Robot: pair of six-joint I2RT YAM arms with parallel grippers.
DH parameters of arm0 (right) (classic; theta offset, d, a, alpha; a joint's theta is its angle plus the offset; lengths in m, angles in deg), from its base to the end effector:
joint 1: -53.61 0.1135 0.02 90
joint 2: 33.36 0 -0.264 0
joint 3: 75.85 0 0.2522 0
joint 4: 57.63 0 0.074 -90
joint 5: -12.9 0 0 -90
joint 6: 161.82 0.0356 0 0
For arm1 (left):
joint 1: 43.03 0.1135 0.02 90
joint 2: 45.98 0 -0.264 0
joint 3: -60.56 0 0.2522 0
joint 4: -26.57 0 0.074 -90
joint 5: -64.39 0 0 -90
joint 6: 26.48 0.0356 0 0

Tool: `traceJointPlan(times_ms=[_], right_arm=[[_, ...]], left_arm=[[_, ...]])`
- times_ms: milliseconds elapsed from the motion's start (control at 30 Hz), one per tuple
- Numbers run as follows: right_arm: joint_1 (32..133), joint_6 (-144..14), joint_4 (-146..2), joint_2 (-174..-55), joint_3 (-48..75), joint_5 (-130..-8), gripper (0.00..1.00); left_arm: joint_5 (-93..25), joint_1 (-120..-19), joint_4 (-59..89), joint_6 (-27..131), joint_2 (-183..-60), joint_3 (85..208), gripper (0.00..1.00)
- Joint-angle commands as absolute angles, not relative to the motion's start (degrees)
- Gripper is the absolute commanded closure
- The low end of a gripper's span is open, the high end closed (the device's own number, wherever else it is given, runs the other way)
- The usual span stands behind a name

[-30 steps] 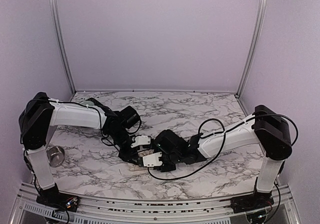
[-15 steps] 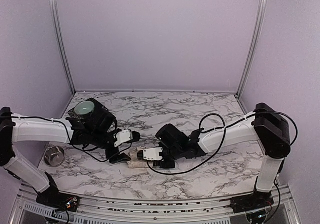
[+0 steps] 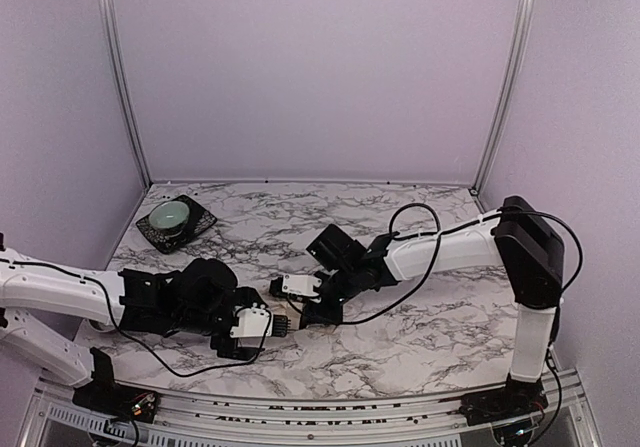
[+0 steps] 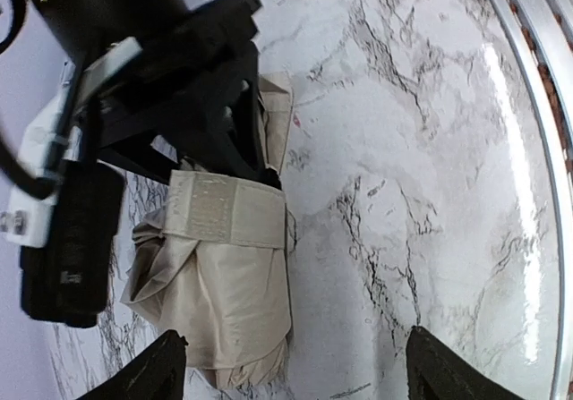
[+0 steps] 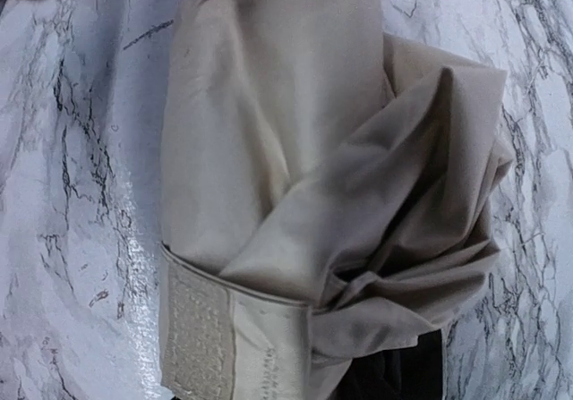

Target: Put away the umbrella

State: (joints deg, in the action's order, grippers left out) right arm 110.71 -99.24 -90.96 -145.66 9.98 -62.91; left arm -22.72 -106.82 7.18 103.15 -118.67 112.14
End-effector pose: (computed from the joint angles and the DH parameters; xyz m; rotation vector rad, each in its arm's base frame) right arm 0.2102 0.3410 0.1516 -1.8485 1.9019 0.5021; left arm 0.1165 -0.2325 0.2036 1.7745 1.4347 -0.1639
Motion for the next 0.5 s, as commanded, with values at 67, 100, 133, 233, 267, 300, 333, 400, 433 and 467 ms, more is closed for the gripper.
traceJointPlan(times_ms=[67, 100, 133, 233, 267, 300, 333, 400, 433, 467], right_arm=[[108.96, -92.77, -108.78, -155.02, 10.5, -47.94, 0.72], [108.9, -92.76, -108.75, -155.19, 10.47, -47.77, 0.72], [108.93, -92.83, -108.68, -155.4, 10.47, -47.55, 0.72], [108.81, -93.29, -108.65, -155.95, 10.94, -46.75, 0.72], [108.8, -93.44, -108.73, -156.26, 11.13, -46.74, 0.72], [108.73, -93.59, -108.74, -156.63, 11.58, -46.82, 0.72], [108.62, -93.73, -108.74, -157.03, 11.88, -46.82, 0.72], [108.4, -94.09, -108.74, -157.58, 12.61, -46.66, 0.72], [108.32, -94.26, -108.74, -157.73, 12.87, -46.61, 0.72], [108.28, -94.45, -108.74, -157.76, 13.09, -46.59, 0.72]], left_arm=[[-12.1, -107.54, 5.36, 111.71, -124.67, 115.97, 0.09], [-11.59, -107.55, 5.67, 113.05, -125.71, 116.06, 0.07], [-10.93, -107.47, 6.06, 115.07, -127.4, 116.07, 0.05], [-8.95, -106.47, 7.63, 117.3, -131.92, 118.89, 0.01], [-9.15, -105.94, 7.68, 117.4, -133.3, 119.67, 0.01], [-9.86, -105.57, 7.71, 117.48, -134.5, 120.35, 0.01], [-10.94, -105.09, 7.71, 117.51, -135.48, 120.94, 0.01], [-13.11, -103.51, 7.62, 116.78, -137.32, 122.2, 0.01], [-13.61, -102.61, 7.41, 116.13, -138.35, 122.79, 0.01], [-13.86, -101.75, 7.14, 115.4, -139.27, 123.4, 0.01]])
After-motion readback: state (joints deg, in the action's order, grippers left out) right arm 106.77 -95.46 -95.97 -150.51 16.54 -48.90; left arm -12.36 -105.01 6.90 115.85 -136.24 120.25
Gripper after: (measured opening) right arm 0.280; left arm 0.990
